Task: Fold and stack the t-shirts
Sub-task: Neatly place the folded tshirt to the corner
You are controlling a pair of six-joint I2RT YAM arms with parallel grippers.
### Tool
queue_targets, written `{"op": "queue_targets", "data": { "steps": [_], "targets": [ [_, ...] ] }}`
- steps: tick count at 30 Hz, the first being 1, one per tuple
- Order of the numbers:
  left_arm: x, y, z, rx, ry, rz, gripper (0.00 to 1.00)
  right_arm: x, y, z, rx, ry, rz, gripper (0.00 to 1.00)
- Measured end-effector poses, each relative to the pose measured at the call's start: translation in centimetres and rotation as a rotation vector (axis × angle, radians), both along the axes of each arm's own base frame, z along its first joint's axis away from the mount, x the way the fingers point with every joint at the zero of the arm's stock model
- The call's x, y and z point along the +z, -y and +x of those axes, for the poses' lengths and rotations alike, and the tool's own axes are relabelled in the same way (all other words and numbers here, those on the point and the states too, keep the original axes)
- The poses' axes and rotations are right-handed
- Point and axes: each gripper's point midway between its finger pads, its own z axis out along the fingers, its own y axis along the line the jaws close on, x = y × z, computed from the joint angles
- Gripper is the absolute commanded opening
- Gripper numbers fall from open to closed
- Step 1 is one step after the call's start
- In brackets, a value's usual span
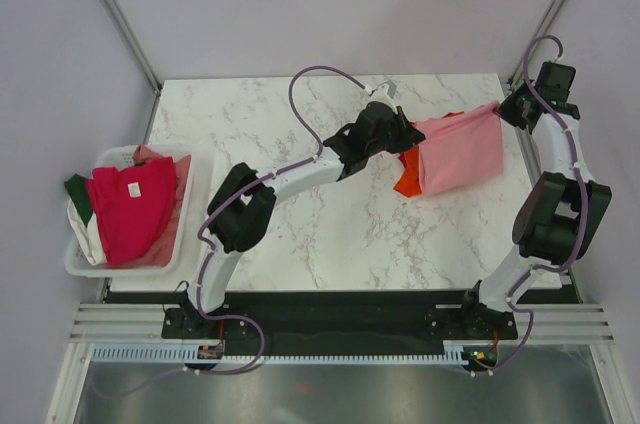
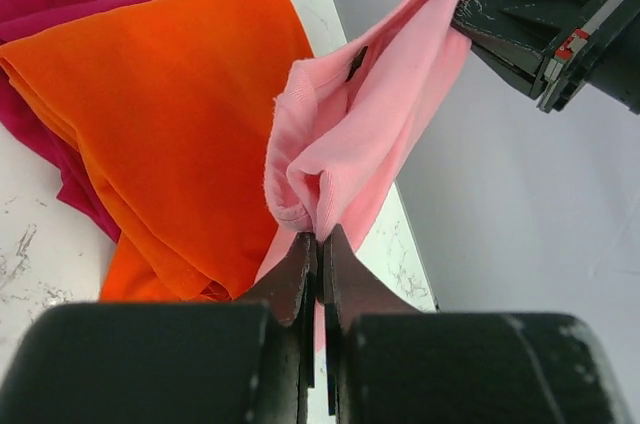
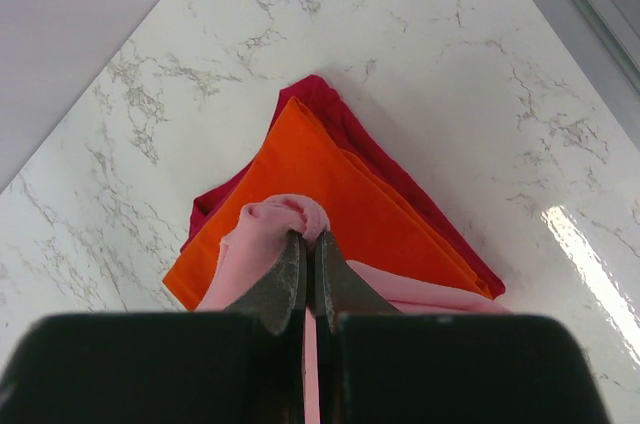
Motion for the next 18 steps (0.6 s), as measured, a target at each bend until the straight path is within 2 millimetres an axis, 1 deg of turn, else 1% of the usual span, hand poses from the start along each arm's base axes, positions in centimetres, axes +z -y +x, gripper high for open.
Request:
{"op": "queue_targets", "data": {
  "steps": [8,11,13,14,16,18],
  "targets": [
    [1.0,0.7,-0.3,-0.017,-0.011,-0.065,0.02,0.7,-0.2,0.4,0.006,0.017,-0.006,0.0],
    [1.1,0.7,-0.2,-0.013,-0.014,-0.075,0.02,1.3,-0.5,1.4,0.019,0.034,-0.01,0.0],
    [1.1,0.6,0.2,-0.005,-0.009,-0.082,0.02,1.3,-0.9,2.4,0.035,0.039,-0.009,0.0],
    [0.9,0.6,0.5,-0.001,-0.008,-0.083,0.02,1.2,-1.1,2.7,0.041,0.039,-0.008,0.0],
    [-0.1,0.5,1.3,0.009,-0.012,-0.08,0.02,0.1,-1.5,3.6,0.054,0.023,-0.004,0.01],
    [-1.9,0.2,2.3,0.025,-0.028,-0.063,0.02,-1.0,-1.9,4.3,0.063,0.006,0.001,0.01]
  ]
}}
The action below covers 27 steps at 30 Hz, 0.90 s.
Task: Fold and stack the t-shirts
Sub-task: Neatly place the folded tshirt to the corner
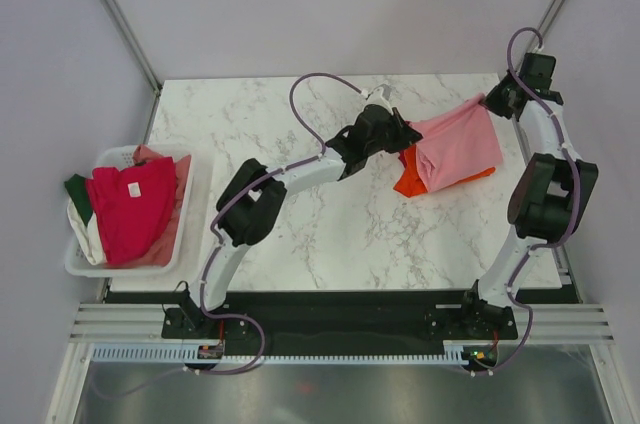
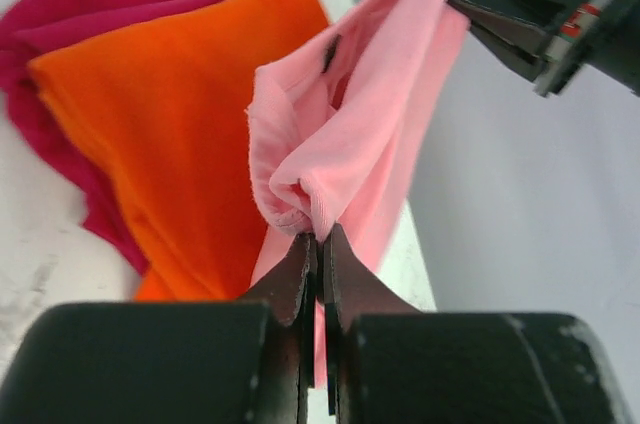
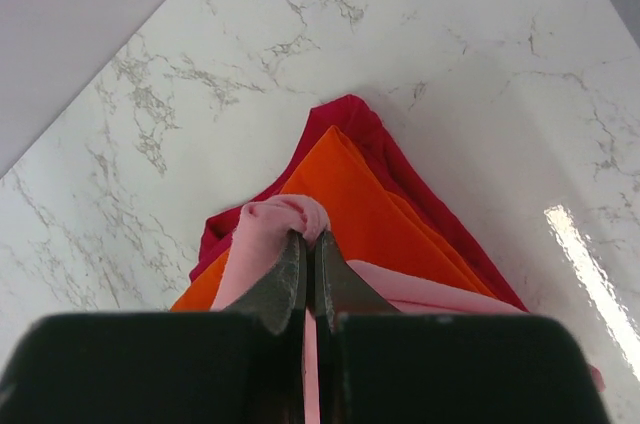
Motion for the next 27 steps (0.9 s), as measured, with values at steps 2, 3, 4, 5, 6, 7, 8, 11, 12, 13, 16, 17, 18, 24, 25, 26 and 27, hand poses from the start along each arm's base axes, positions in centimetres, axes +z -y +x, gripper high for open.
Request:
{"op": "queue_targets", "data": {
  "steps": [2,3,4,5,6,7,8,11,12,13,16,17,18,24,25,26,27],
  "targets": [
    [-2.3,-0.6,1.2,0.021,-0.03,0.02,0.02,-1.4,-0.2,0.5,0.003,-0.024,0.003,0.02],
    [-3.3,-0.9,1.8,0.03,-0.042,0.027,0.02,-2.2,-0.3,0.7,0.005,-0.038,0.005,0.03],
    [-4.4,-1.3,2.5,0.043,-0.057,0.036,0.06,-3.1,-0.4,1.0,0.006,-0.054,0.007,0.1],
    [-5.4,-1.7,3.2,0.057,-0.071,0.043,0.25,-3.7,-0.5,1.2,0.006,-0.065,0.01,0.18],
    [-6.0,-2.1,3.7,0.067,-0.079,0.048,0.41,-4.3,-0.6,1.5,0.006,-0.073,0.015,0.25],
    [-6.7,-2.4,4.4,0.078,-0.092,0.052,0.58,-4.9,-0.6,1.8,0.002,-0.08,0.015,0.42],
    [-7.4,-2.8,5.0,0.091,-0.105,0.061,0.75,-5.3,-0.6,2.2,-0.004,-0.081,0.013,0.57],
    [-7.7,-3.2,7.3,0.12,-0.12,0.089,1.0,-6.0,0.5,3.4,-0.044,-0.082,-0.021,0.81],
    [-7.3,-3.3,8.1,0.131,-0.113,0.095,1.0,-5.9,1.0,3.8,-0.055,-0.077,-0.04,0.82],
    [-6.7,-3.6,8.6,0.142,-0.103,0.102,1.0,-5.6,1.4,4.1,-0.065,-0.071,-0.057,0.84],
    [-5.2,-4.5,9.4,0.165,-0.065,0.119,0.99,-4.3,1.9,4.5,-0.081,-0.046,-0.096,0.82],
    [-4.9,-4.8,9.5,0.169,-0.058,0.131,0.98,-3.9,2.0,4.3,-0.082,-0.043,-0.108,0.81],
    [-4.6,-5.2,9.4,0.169,-0.052,0.142,0.98,-3.3,1.9,4.2,-0.079,-0.035,-0.121,0.8],
    [-2.0,-10.2,6.3,0.18,-0.038,0.262,1.0,1.0,-1.4,0.8,-0.004,0.012,-0.161,0.61],
    [-1.1,-11.4,5.5,0.187,-0.032,0.277,1.0,2.0,-2.3,0.4,0.021,0.027,-0.164,0.58],
    [-0.4,-12.4,4.9,0.195,-0.026,0.286,1.0,3.0,-3.6,0.1,0.055,0.046,-0.166,0.55],
    [0.7,-13.9,4.0,0.204,-0.021,0.295,1.0,3.9,-5.0,0.0,0.089,0.063,-0.171,0.53]
  ]
}}
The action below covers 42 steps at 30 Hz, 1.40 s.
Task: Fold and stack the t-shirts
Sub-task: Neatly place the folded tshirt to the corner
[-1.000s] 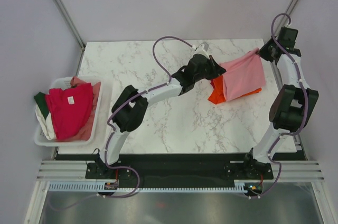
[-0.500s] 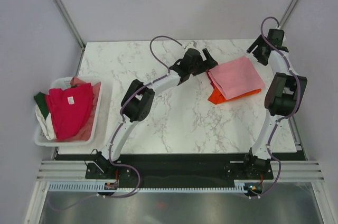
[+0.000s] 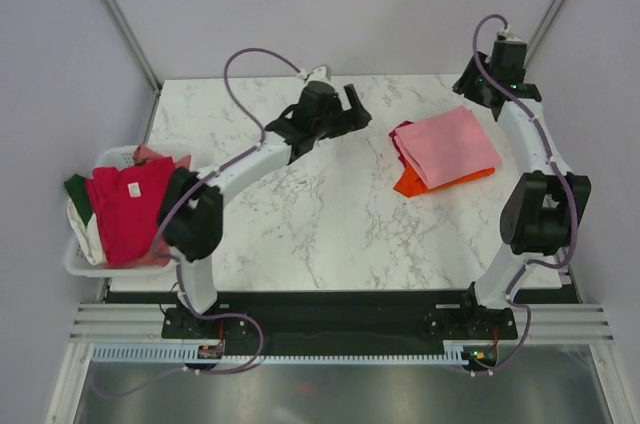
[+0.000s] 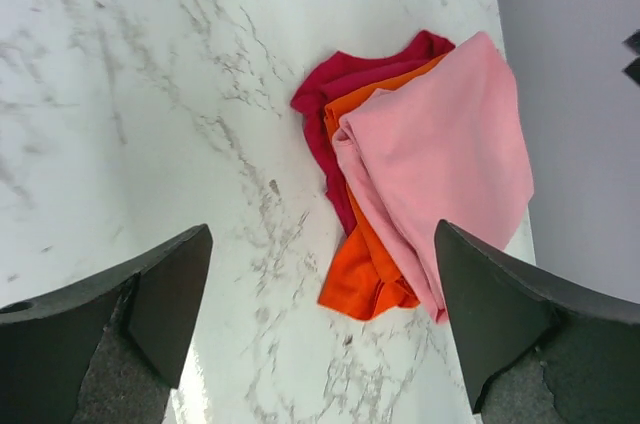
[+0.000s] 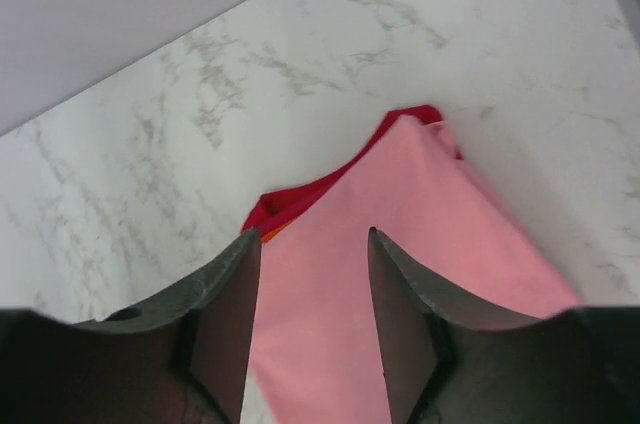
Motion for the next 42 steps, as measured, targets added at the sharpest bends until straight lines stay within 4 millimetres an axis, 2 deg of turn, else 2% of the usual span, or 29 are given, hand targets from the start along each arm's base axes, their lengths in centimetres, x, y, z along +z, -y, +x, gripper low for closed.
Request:
{"op": "queue_targets", "data": {
  "steps": [2,5,8,9,11,14,17,22,25,29,35,42],
  "targets": [
    [1.9,-3.5,-1.8,0.024,0.005,0.0,1.0,1.2,-3.7,-0.3,0.1,0.018,-0.009,0.46],
    [3.6,-9.6,-3.3,0.083,0.011,-0.024,1.0,1.0,-10.5,-1.2,0.281,0.003,-0.021,0.37],
    [2.4,-16.2,-4.6,0.18,-0.02,-0.012,1.0,-1.0,-16.5,-3.3,0.453,-0.052,-0.033,0.28],
    [1.6,-17.8,-5.1,0.204,-0.034,0.0,1.0,-1.8,-17.7,-3.9,0.496,-0.077,-0.038,0.26],
    [-0.2,-19.1,-6.6,0.211,-0.062,0.029,0.99,-3.5,-18.8,-4.6,0.539,-0.121,-0.05,0.25],
    [-2.9,-19.6,-9.2,0.193,-0.112,0.07,0.99,-6.9,-18.7,-4.6,0.562,-0.198,-0.073,0.24],
    [-4.7,-20.4,-11.5,0.19,-0.137,0.091,0.99,-10.9,-18.3,-4.6,0.572,-0.291,-0.089,0.23],
    [-6.0,-22.6,-14.2,0.225,-0.119,0.124,0.99,-16.3,-18.3,-5.7,0.594,-0.428,-0.139,0.22],
    [-6.6,-23.4,-15.2,0.24,-0.095,0.126,0.99,-17.5,-19.1,-6.2,0.614,-0.457,-0.183,0.22],
    [-7.9,-24.3,-16.4,0.247,-0.09,0.145,0.99,-18.6,-19.3,-6.0,0.598,-0.476,-0.256,0.22],
    [-8.6,-25.1,-16.5,0.263,-0.068,0.179,0.99,-19.4,-17.3,-4.9,0.514,-0.51,-0.337,0.2],
    [-10.0,-25.6,-17.0,0.274,-0.07,0.192,0.99,-19.5,-15.1,-3.6,0.428,-0.511,-0.306,0.21]
  ]
}}
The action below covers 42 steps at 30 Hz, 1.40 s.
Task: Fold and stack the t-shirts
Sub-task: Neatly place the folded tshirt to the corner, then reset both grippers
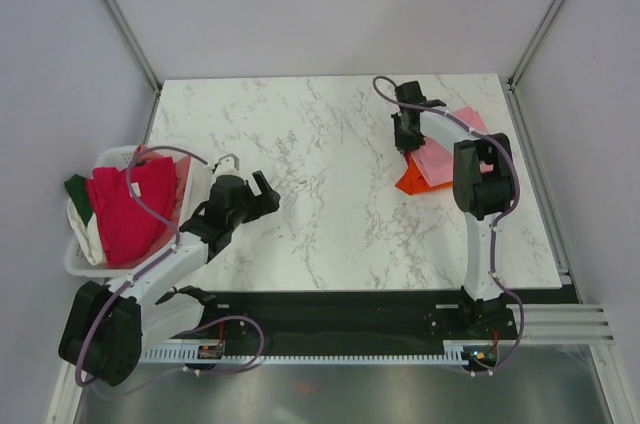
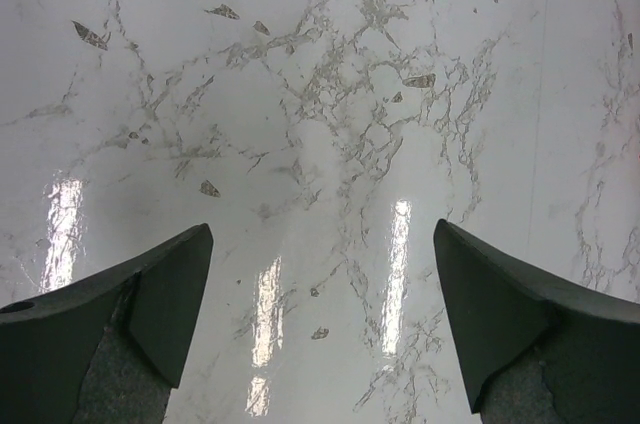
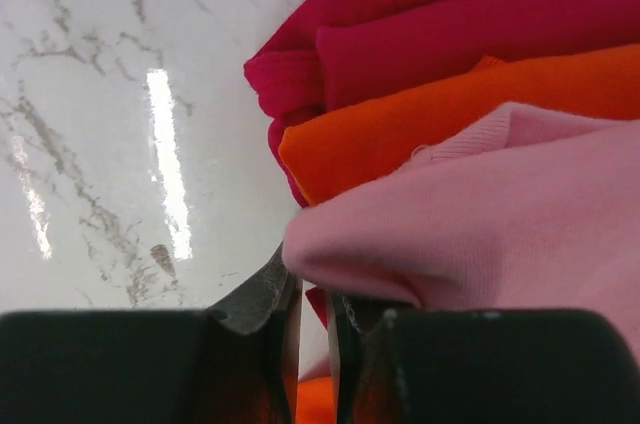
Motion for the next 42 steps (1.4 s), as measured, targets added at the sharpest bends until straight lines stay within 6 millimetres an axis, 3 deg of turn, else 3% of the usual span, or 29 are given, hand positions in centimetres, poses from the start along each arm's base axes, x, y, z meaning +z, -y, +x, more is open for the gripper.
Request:
{"op": "queue_targets", "data": {
  "steps": [9,15,17,21,24,28,31,38,40,42],
  "targets": [
    [0.7,-0.2,0.3,0.015,0.038,-0.004,0.99,0.1,5.1,0.8,-0.138,0.008,-0.007,0.28],
    [1.1,-0.4,0.3,0.012,0.059,0.0,1.0,2.0,5.5,-1.0,-0.144,0.037,-0.021,0.57],
    [1.5,-0.5,0.1,0.009,0.077,-0.002,1.0,4.1,4.4,-1.7,-0.121,0.088,-0.012,0.64],
    [2.2,-0.6,-0.2,0.008,0.114,-0.013,1.0,9.9,0.3,-3.6,-0.025,0.25,0.049,0.76],
    [2.3,-0.7,-0.5,0.007,0.121,-0.017,1.0,14.9,-2.9,-6.4,0.056,0.41,0.14,0.98],
    [2.2,-0.9,-0.9,0.008,0.109,-0.011,1.0,19.5,-3.7,-10.4,0.104,0.639,0.267,0.98],
    [2.5,-1.1,-1.3,0.008,0.111,-0.011,1.0,18.9,-3.2,-12.5,0.116,0.695,0.3,0.98],
    [3.9,-1.8,-2.9,-0.005,0.191,-0.024,1.0,10.6,-1.7,-16.1,0.085,0.578,0.276,0.98],
    [4.1,-2.1,-3.4,-0.007,0.222,-0.031,1.0,9.5,-0.8,-17.2,0.061,0.585,0.267,0.98],
    [4.1,-2.3,-3.9,-0.005,0.247,-0.04,1.0,9.7,-0.3,-17.8,0.048,0.625,0.274,0.98]
  ]
}}
